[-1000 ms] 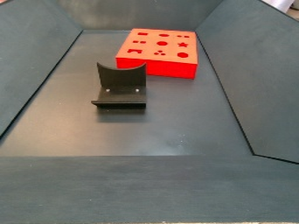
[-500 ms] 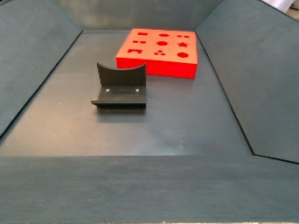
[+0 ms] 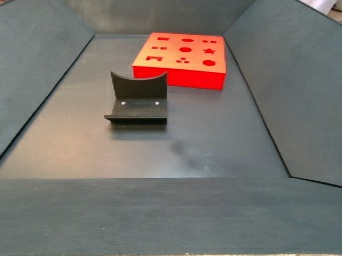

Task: Pick up the 3 prong object. Move up. Rotate the 3 prong object. Place the 3 prong object on the fixture. Regrasp the 3 prong object. Move to above the board. Insert the 3 prong object.
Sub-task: Move to above the board, then insert the 3 prong object.

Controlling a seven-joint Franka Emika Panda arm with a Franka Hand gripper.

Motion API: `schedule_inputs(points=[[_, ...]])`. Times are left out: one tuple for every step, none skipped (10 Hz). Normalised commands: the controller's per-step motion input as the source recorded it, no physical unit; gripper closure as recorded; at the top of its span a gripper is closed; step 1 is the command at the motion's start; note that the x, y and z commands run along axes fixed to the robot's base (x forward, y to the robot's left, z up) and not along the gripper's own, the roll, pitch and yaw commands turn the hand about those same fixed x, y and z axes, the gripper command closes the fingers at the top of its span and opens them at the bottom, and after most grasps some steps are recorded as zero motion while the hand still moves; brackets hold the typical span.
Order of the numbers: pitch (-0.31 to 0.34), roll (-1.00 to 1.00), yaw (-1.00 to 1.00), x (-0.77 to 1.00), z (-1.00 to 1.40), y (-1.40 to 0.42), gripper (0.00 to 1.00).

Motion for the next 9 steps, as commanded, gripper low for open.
schedule_inputs(points=[[-0.102, -0.80, -0.03, -0.28, -0.06, -0.27, 1.00], [-0.085, -0.53, -0.02, -0.18, -0.03, -0.11, 1.00], [-0.075, -0.36, -0.01, -0.13, -0.02, -0.06, 1.00], [-0.067, -0.28, -0.01, -0.10, -0.01, -0.04, 1.00], [-0.021, -0.01, 0.00, 0.00, -0.08, -0.01, 1.00], [-0.019, 0.00, 0.01, -0.08, 0.00, 0.00, 1.00], [-0.019, 0.00, 0.00, 0.00, -0.08, 0.00, 1.00], [0.007, -0.26, 0.00, 0.25, -0.37, 0.18, 1.00], [0.100, -0.47, 0.00, 0.52, -0.21, 0.51, 1.00]])
